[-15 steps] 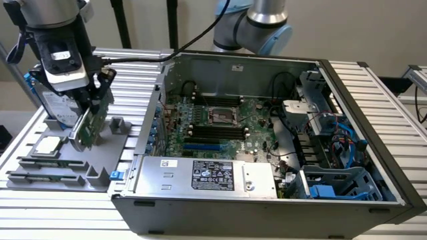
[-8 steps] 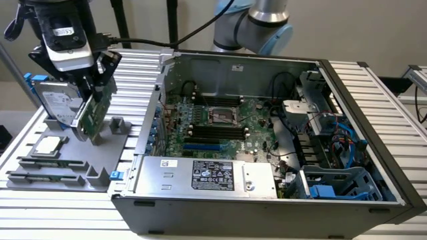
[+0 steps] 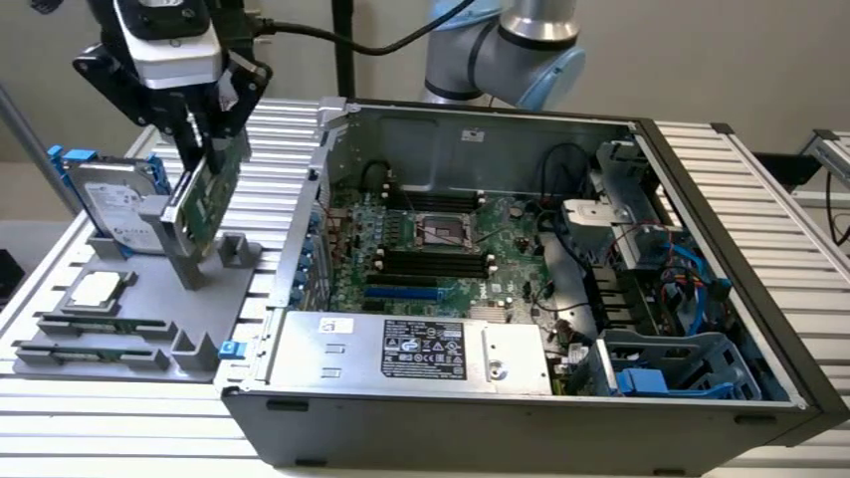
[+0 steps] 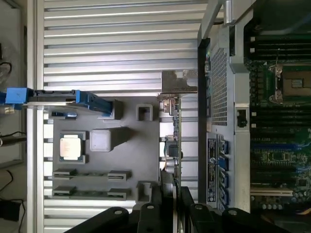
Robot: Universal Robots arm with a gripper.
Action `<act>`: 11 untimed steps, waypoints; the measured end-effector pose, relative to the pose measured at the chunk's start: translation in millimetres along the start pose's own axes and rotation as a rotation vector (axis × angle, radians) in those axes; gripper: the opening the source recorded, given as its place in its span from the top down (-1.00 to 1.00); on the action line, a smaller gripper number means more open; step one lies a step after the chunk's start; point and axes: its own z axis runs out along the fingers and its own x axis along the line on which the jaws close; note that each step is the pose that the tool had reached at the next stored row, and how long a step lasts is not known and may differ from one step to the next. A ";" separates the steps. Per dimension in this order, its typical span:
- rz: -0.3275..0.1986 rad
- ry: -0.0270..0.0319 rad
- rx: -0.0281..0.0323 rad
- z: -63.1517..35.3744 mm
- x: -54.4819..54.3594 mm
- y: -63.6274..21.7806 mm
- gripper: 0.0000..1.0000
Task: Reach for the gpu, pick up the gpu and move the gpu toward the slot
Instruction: 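Pick up the gpu and move the gpu toward the slot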
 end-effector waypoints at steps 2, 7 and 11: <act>0.000 0.0043 0.0000 -8.7 -8.6 0.5 0.48; 0.000 0.0158 0.0001 -24.7 -30.3 1.4 0.48; 0.000 0.0237 0.0005 -31.4 -48.5 2.1 0.48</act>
